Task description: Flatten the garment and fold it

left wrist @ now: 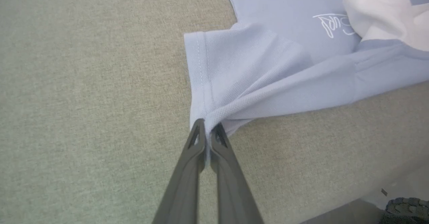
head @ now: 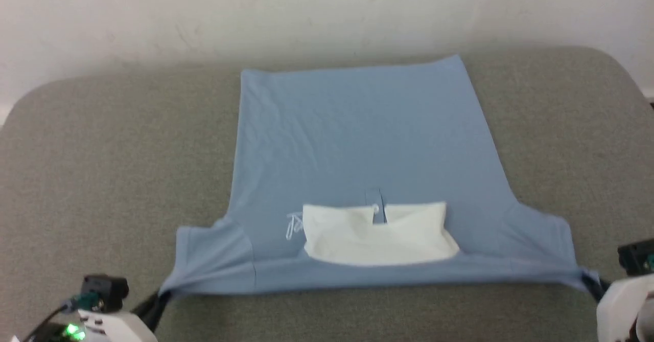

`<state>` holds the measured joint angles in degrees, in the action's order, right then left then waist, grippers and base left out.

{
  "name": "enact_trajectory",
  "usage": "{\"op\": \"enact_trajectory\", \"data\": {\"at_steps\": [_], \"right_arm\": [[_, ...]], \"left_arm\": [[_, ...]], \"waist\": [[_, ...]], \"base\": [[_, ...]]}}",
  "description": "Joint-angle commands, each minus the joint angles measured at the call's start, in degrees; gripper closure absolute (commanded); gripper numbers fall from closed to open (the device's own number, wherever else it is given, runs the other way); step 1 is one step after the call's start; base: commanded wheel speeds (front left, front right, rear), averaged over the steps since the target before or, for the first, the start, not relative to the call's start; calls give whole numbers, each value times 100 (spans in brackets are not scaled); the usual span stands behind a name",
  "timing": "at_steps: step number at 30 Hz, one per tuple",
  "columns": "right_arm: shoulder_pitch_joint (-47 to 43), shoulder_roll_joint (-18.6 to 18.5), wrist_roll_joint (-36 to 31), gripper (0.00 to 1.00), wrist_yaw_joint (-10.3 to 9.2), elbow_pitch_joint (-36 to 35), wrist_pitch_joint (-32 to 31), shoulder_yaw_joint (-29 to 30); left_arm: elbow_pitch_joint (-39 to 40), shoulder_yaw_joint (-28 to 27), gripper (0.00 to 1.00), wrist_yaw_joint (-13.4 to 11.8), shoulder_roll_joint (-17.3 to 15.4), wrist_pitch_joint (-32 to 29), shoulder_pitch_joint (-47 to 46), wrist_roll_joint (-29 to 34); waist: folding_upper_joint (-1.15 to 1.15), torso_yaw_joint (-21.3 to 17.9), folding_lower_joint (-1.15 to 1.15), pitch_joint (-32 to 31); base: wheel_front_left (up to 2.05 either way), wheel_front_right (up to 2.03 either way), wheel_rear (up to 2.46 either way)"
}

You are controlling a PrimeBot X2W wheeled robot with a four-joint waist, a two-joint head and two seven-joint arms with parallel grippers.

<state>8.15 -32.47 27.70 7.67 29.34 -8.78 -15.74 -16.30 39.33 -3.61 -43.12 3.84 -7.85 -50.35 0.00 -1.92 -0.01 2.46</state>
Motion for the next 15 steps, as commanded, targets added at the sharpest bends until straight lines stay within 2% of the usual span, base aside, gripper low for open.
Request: {"op": "enact_trajectory", "data": {"at_steps": [1, 6, 11, 12, 13, 15], "right_arm": [[-268, -123, 115, 100, -19, -92, -228, 62], [-985, -301, 506, 100, -19, -684, -1076, 202], [-1306, -318, 564, 100, -19, -1108, -1487, 545], [-1312, -294, 555, 15, -19, -1172, -1527, 648], [-1308, -250, 553, 0, -19, -1224, -1610, 755], [-1261, -200, 550, 0, -19, -1416, -1757, 905]], "left_arm": [[86, 25, 100, -76, -77, -77, 221, -62], [701, 225, 100, -220, -93, -527, 759, -351], [1221, 300, 100, -456, -9, -677, 922, -411], [1301, 298, 100, -493, 13, -677, 919, -411], [1378, 288, 100, -527, 33, -669, 912, -412], [1543, 272, 100, -596, 45, -667, 869, -379]], "waist": [[0, 14, 1, -227], [0, 44, 1, -331], [0, 127, 1, -260], [0, 155, 1, -231], [0, 181, 1, -204], [0, 258, 1, -114]], "base": [[0, 0, 0], [0, 0, 0], [0, 0, 0], [0, 0, 0], [0, 0, 0], [0, 0, 0]]}}
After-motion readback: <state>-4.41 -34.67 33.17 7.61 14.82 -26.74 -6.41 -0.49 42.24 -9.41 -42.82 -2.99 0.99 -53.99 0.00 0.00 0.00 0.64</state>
